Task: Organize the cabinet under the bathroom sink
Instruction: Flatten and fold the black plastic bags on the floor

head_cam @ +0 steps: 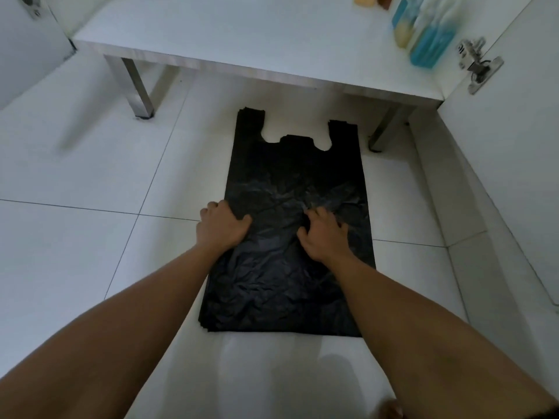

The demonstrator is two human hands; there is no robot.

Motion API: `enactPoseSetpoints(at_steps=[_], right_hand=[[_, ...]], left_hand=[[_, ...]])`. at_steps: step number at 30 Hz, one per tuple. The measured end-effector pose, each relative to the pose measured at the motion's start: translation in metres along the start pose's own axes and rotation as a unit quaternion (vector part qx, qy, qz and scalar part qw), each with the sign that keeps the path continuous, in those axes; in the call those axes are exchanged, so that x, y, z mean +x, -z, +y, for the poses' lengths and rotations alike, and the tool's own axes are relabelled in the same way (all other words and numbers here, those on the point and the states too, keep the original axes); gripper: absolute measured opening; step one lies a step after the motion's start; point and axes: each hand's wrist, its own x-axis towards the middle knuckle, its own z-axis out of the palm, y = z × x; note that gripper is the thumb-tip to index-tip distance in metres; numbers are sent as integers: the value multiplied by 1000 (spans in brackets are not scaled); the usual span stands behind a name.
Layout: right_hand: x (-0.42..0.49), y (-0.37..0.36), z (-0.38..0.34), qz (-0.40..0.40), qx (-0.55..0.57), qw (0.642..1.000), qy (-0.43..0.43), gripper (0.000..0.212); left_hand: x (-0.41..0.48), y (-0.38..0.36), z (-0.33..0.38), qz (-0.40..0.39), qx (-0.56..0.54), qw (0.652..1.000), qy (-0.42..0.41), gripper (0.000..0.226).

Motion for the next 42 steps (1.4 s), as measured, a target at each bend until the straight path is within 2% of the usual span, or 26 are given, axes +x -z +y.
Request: enactPoseSetpoints(at_steps=[5, 16, 18, 20, 22, 24, 25, 27, 31, 33, 35, 37, 39, 42], right_hand=[[4, -4, 5, 8, 14, 1000, 2, 54], [1, 0, 10, 8, -14, 999, 27, 52], [-1, -1, 14, 44, 10, 999, 23, 48], [-3, 2, 20, 131, 43, 989, -44, 43], [-7, 9, 33, 188, 78, 961, -189, 46], [-10, 19, 50, 164, 122, 923, -326, 53], [-10, 22, 58, 135, 145, 910, -365, 54], [-5, 23, 67, 95, 207, 900, -372, 54], [9, 29, 68, 92, 344, 856, -374, 49], [10, 35, 70, 74, 393, 835, -378, 44], [12, 37, 76, 59, 416, 823, -383, 46], [12, 39, 78, 54, 415, 825, -380, 50], [13, 41, 77, 58, 394, 842, -363, 50], [14, 43, 79, 58, 377, 856, -349, 47]], left_hand=[[-6, -3, -10, -13, 0, 1000, -16, 53], [-5, -1, -18, -9, -57, 998, -18, 61], [-7, 1, -17, 7, -55, 998, 0, 65], [-7, 2, -18, 21, -40, 998, 35, 70], [-7, 2, -19, 22, -23, 998, 56, 66], [-6, 1, -17, 16, -29, 998, 56, 59], [-5, 0, -15, 11, -40, 997, 58, 56], [-3, -1, -10, 3, -69, 995, 69, 53], [-1, 0, 0, 2, -129, 986, 109, 44], [3, 0, 1, -2, -167, 977, 129, 34], [7, 0, 1, -7, -199, 969, 148, 33], [9, 1, 0, -10, -216, 963, 160, 33], [12, 3, 0, -16, -227, 959, 168, 30], [15, 3, 3, -31, -208, 965, 156, 27]])
